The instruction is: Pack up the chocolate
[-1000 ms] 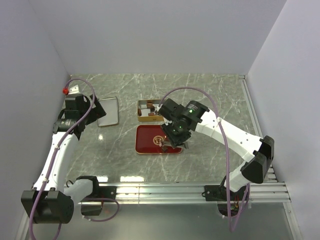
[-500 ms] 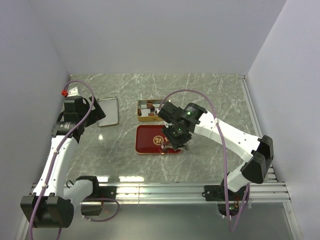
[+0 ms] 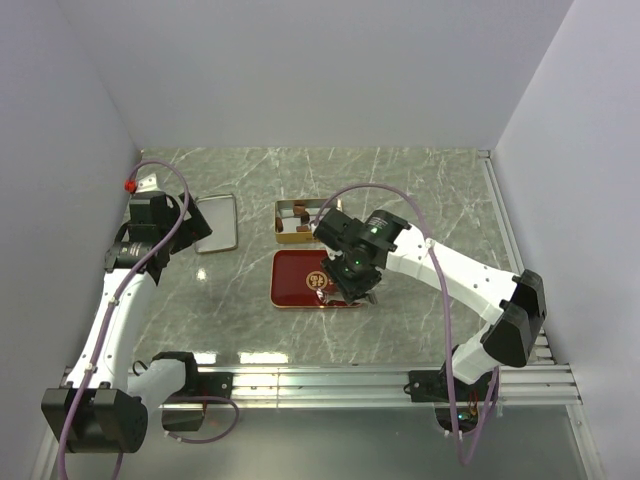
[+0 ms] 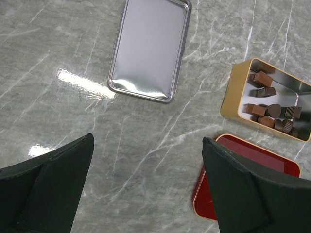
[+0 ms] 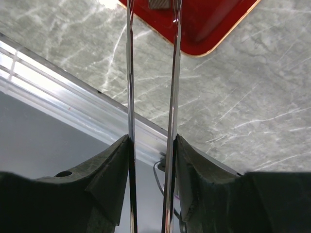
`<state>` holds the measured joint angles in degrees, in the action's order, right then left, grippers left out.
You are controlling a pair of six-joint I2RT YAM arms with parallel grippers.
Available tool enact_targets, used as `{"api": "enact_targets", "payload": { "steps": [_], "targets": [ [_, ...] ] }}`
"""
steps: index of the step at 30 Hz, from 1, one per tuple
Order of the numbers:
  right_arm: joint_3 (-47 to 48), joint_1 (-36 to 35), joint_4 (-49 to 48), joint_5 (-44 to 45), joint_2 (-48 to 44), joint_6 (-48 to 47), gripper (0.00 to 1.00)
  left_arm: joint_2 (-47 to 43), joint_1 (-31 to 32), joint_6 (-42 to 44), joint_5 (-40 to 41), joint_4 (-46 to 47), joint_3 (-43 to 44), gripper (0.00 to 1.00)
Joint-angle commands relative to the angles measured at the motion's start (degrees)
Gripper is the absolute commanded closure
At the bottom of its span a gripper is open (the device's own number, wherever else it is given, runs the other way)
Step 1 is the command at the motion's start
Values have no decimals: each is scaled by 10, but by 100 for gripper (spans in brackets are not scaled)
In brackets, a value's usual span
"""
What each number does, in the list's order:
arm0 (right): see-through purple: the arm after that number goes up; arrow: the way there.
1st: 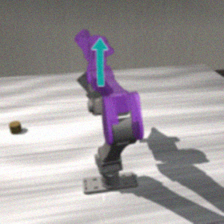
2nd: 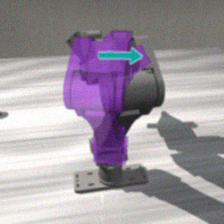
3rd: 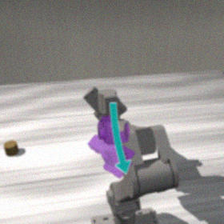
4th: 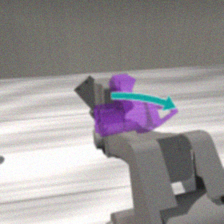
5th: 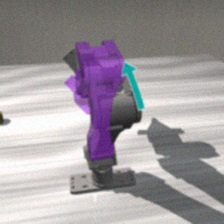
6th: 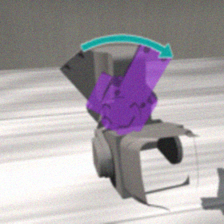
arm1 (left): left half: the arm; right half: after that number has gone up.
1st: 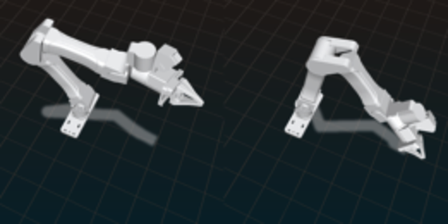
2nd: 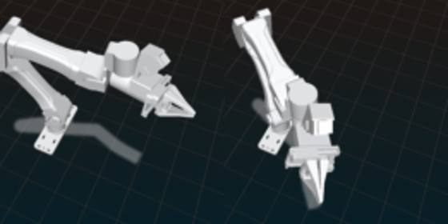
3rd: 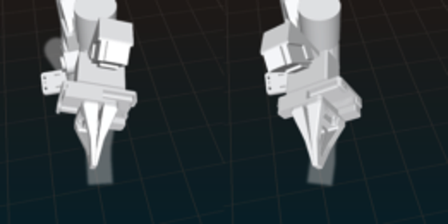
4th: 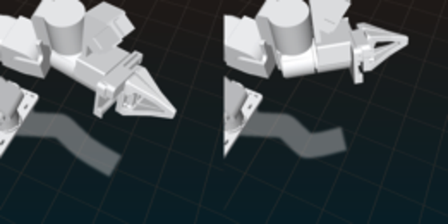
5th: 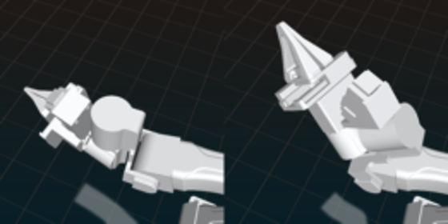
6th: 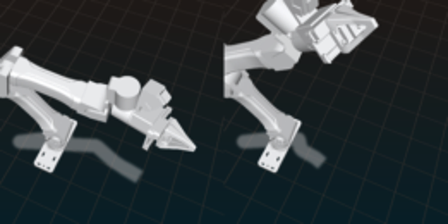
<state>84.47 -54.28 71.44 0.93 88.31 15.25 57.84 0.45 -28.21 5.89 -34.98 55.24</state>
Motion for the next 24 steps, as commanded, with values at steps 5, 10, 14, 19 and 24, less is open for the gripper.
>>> {"api": "enact_targets", "payload": {
  "steps": [5,10,14,19,24],
  "targets": [
    [-12,-7,-10,7,2,-9,52,-1,-3,1,3,9,10,1],
    [-17,-11,-12,6,8,-14,52,6,-3,3,3,11,15,1],
    [-22,-15,-13,14,14,-16,53,9,-3,3,2,12,19,1],
    [-24,-19,-16,21,19,-13,57,9,-3,3,3,11,19,0],
    [-24,-19,-13,34,20,-8,68,5,-3,5,8,7,19,0]
  ]
}}
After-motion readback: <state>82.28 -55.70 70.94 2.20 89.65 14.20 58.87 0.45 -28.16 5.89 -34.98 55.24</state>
